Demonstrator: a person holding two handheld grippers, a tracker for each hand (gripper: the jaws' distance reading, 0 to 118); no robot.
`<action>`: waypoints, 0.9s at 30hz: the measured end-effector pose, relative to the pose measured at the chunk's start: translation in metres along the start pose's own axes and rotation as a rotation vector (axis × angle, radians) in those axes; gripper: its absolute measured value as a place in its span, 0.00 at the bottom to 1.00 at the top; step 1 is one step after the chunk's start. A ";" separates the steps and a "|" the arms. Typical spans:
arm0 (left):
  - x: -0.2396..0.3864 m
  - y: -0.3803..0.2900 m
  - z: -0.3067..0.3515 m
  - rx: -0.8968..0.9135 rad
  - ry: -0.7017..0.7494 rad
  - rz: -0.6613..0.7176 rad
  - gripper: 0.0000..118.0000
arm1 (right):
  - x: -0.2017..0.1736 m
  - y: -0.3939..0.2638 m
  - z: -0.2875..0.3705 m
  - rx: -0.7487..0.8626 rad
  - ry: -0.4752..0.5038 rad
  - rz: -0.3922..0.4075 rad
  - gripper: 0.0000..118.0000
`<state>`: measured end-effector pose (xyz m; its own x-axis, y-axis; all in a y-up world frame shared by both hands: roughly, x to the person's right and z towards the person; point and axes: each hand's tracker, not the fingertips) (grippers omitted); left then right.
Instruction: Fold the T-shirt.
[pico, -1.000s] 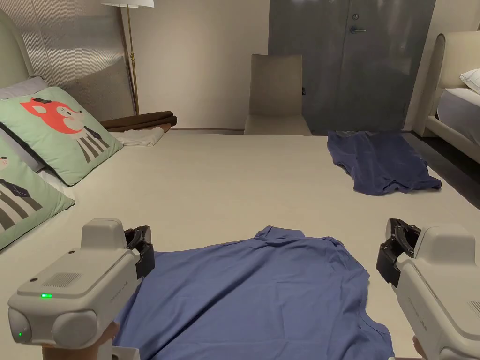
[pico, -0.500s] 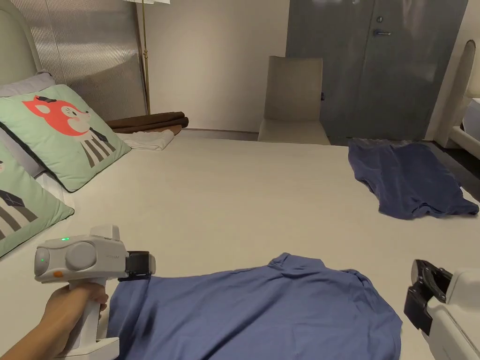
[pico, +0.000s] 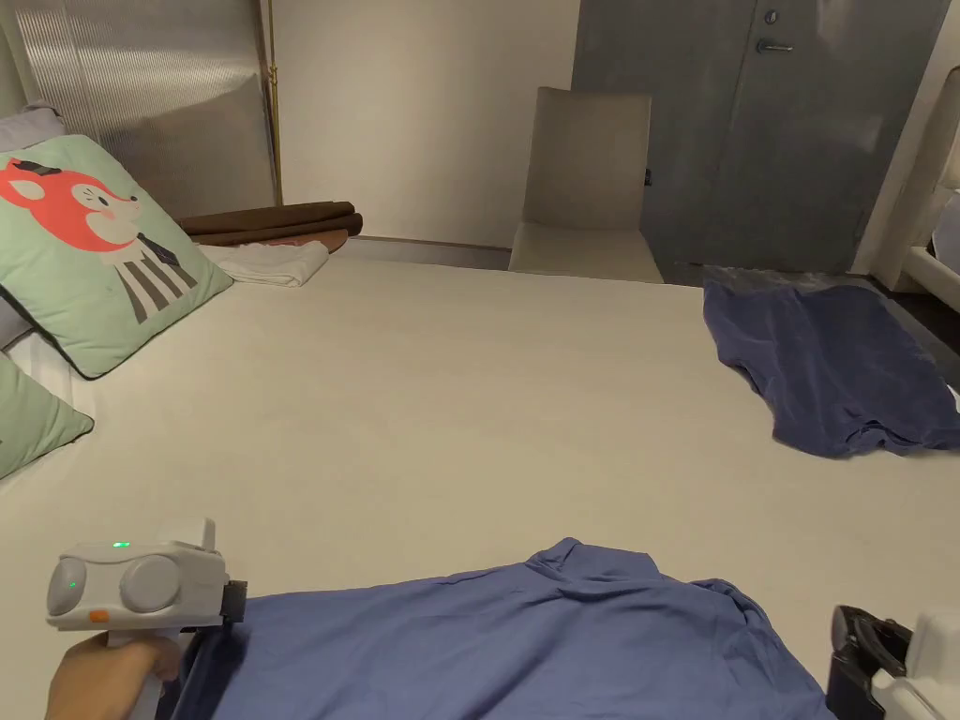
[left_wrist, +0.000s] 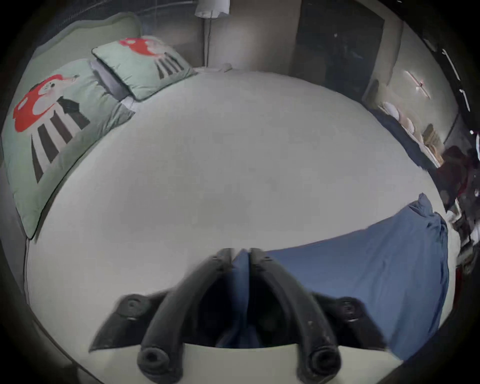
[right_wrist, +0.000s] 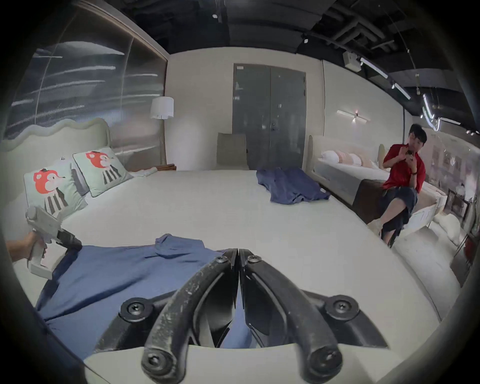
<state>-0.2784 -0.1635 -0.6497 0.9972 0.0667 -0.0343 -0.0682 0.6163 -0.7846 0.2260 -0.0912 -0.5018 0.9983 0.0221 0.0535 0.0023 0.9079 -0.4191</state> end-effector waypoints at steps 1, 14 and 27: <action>0.002 -0.001 0.005 0.014 0.011 0.001 0.01 | 0.002 0.003 -0.012 -0.026 0.010 -0.013 0.02; 0.002 0.007 0.097 0.243 -0.198 -0.045 0.01 | -0.017 0.009 -0.213 -0.483 0.037 0.022 0.95; -0.010 0.013 0.119 0.272 -0.159 -0.016 0.01 | -0.017 0.044 -0.128 -0.248 0.088 0.143 0.07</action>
<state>-0.2930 -0.0627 -0.5864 0.9823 0.1640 0.0907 -0.0799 0.8042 -0.5889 0.2168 -0.1057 -0.6371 0.9907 0.0962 -0.0960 -0.1352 0.7679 -0.6262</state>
